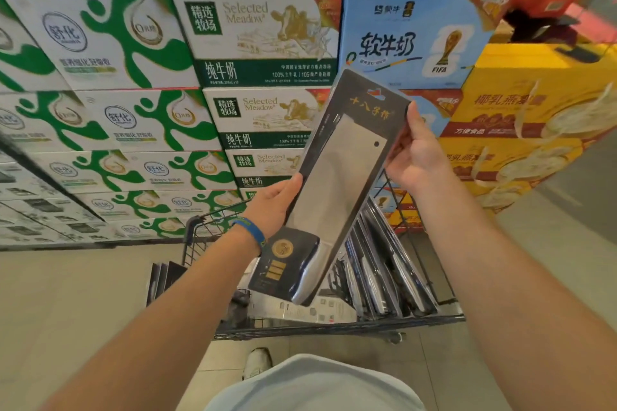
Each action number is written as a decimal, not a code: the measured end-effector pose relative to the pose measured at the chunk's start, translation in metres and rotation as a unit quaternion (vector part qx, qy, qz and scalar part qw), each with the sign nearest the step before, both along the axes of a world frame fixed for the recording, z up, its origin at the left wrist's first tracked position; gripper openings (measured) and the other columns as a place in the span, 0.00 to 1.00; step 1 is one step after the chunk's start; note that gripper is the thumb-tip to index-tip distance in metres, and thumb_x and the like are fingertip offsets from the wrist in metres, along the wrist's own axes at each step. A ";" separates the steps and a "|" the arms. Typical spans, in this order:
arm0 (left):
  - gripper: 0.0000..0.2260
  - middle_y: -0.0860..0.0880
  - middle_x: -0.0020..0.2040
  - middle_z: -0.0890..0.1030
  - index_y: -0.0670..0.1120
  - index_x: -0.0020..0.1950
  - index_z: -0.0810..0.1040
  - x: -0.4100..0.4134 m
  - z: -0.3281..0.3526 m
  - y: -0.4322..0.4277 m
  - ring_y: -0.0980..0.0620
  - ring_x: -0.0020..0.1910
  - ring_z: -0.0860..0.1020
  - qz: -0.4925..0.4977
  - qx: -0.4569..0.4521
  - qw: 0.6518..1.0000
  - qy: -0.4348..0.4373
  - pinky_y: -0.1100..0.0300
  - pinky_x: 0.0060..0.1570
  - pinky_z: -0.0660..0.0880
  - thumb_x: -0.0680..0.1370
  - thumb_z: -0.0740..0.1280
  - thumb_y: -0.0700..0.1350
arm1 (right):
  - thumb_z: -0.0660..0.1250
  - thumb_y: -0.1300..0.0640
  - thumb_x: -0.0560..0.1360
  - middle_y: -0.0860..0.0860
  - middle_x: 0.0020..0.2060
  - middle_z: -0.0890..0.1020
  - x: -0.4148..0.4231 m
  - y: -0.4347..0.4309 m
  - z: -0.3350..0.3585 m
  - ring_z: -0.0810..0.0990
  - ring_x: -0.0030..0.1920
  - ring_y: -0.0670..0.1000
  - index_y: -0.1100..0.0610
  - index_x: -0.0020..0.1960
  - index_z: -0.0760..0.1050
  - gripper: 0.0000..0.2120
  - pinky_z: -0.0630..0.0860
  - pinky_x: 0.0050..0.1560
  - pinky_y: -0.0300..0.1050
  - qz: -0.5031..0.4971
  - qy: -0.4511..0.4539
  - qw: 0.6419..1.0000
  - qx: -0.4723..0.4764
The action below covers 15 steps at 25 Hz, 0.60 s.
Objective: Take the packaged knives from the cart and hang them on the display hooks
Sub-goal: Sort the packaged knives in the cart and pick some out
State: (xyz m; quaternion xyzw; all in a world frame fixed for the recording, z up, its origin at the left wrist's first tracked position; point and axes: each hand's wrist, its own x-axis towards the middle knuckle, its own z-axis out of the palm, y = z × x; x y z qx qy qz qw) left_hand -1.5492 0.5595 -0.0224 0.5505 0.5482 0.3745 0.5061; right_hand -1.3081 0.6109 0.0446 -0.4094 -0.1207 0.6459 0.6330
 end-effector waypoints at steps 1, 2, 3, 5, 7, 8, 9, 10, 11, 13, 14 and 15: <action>0.15 0.65 0.46 0.84 0.68 0.44 0.84 0.005 -0.002 0.001 0.67 0.48 0.82 -0.007 0.001 1.000 0.001 0.64 0.52 0.73 0.70 0.62 0.72 | 0.71 0.45 0.78 0.50 0.43 0.88 0.006 -0.004 -0.002 0.88 0.43 0.50 0.54 0.53 0.81 0.13 0.85 0.44 0.47 -0.010 0.006 1.000 0.002; 0.15 0.65 0.47 0.84 0.68 0.45 0.84 0.009 -0.002 0.001 0.67 0.48 0.82 -0.013 -0.002 1.000 0.000 0.62 0.54 0.73 0.70 0.62 0.73 | 0.70 0.45 0.79 0.50 0.43 0.88 0.013 -0.008 -0.005 0.88 0.43 0.50 0.55 0.51 0.83 0.12 0.84 0.41 0.46 -0.016 0.019 1.000 0.009; 0.17 0.64 0.47 0.85 0.67 0.45 0.84 0.016 -0.002 0.002 0.66 0.49 0.82 -0.017 -0.007 1.000 -0.002 0.61 0.54 0.74 0.69 0.62 0.74 | 0.67 0.45 0.80 0.51 0.43 0.88 0.019 -0.012 -0.007 0.88 0.44 0.51 0.55 0.49 0.85 0.15 0.84 0.40 0.46 -0.014 0.036 0.999 0.026; 0.19 0.62 0.47 0.85 0.64 0.45 0.85 0.029 -0.002 0.003 0.63 0.48 0.83 -0.020 -0.012 1.000 -0.006 0.63 0.52 0.77 0.68 0.63 0.74 | 0.63 0.43 0.82 0.51 0.45 0.88 0.032 -0.019 -0.008 0.88 0.47 0.51 0.53 0.44 0.88 0.20 0.84 0.44 0.47 -0.003 0.045 0.997 0.059; 0.19 0.60 0.45 0.86 0.63 0.45 0.86 0.040 -0.005 0.003 0.62 0.45 0.84 -0.020 -0.026 0.999 -0.023 0.66 0.45 0.78 0.69 0.63 0.73 | 0.65 0.45 0.82 0.49 0.44 0.88 0.045 -0.026 -0.005 0.87 0.46 0.49 0.52 0.44 0.87 0.17 0.83 0.42 0.43 -0.011 0.000 0.998 0.061; 0.20 0.58 0.45 0.86 0.62 0.45 0.86 0.044 -0.008 0.002 0.59 0.45 0.84 -0.019 -0.042 0.998 -0.031 0.63 0.45 0.80 0.69 0.63 0.73 | 0.67 0.47 0.81 0.48 0.42 0.87 0.052 -0.030 -0.002 0.86 0.43 0.47 0.52 0.45 0.86 0.13 0.82 0.40 0.42 -0.019 -0.042 0.997 0.058; 0.22 0.55 0.45 0.87 0.60 0.45 0.86 0.047 -0.011 0.000 0.55 0.45 0.85 -0.011 -0.062 0.997 -0.037 0.57 0.47 0.81 0.68 0.63 0.73 | 0.68 0.49 0.81 0.47 0.40 0.86 0.059 -0.035 0.001 0.84 0.41 0.46 0.51 0.44 0.85 0.11 0.80 0.38 0.40 -0.021 -0.083 0.994 0.064; 0.23 0.52 0.45 0.87 0.59 0.45 0.86 0.051 -0.016 -0.001 0.52 0.45 0.85 0.001 -0.084 0.995 -0.043 0.52 0.49 0.81 0.67 0.63 0.74 | 0.68 0.51 0.81 0.47 0.38 0.85 0.066 -0.039 0.005 0.83 0.38 0.44 0.51 0.43 0.85 0.11 0.79 0.37 0.39 -0.019 -0.120 0.990 0.077; 0.24 0.50 0.44 0.87 0.58 0.43 0.87 0.053 -0.020 -0.003 0.48 0.45 0.85 0.012 -0.106 0.993 -0.050 0.49 0.50 0.81 0.65 0.64 0.74 | 0.68 0.53 0.81 0.46 0.36 0.85 0.071 -0.042 0.008 0.82 0.36 0.44 0.50 0.40 0.85 0.13 0.78 0.36 0.38 -0.012 -0.152 0.984 0.092; 0.28 0.42 0.43 0.86 0.52 0.35 0.86 0.057 -0.026 -0.009 0.42 0.44 0.84 0.015 -0.126 0.990 -0.063 0.45 0.53 0.79 0.63 0.65 0.76 | 0.67 0.56 0.82 0.44 0.34 0.85 0.072 -0.048 0.013 0.81 0.33 0.42 0.49 0.36 0.86 0.17 0.77 0.36 0.37 0.002 -0.184 0.976 0.119; 0.29 0.35 0.45 0.83 0.50 0.32 0.84 0.059 -0.028 -0.011 0.38 0.46 0.83 0.014 -0.126 0.990 -0.066 0.42 0.57 0.77 0.63 0.66 0.76 | 0.68 0.56 0.82 0.45 0.33 0.84 0.071 -0.050 0.015 0.81 0.33 0.42 0.49 0.36 0.85 0.16 0.77 0.35 0.37 0.004 -0.181 0.976 0.124; 0.29 0.29 0.49 0.81 0.49 0.34 0.83 0.061 -0.028 -0.014 0.33 0.50 0.81 0.012 -0.125 0.990 -0.068 0.39 0.61 0.75 0.65 0.65 0.75 | 0.68 0.56 0.81 0.45 0.34 0.84 0.069 -0.052 0.017 0.81 0.33 0.43 0.50 0.37 0.85 0.15 0.77 0.35 0.37 0.001 -0.161 0.979 0.123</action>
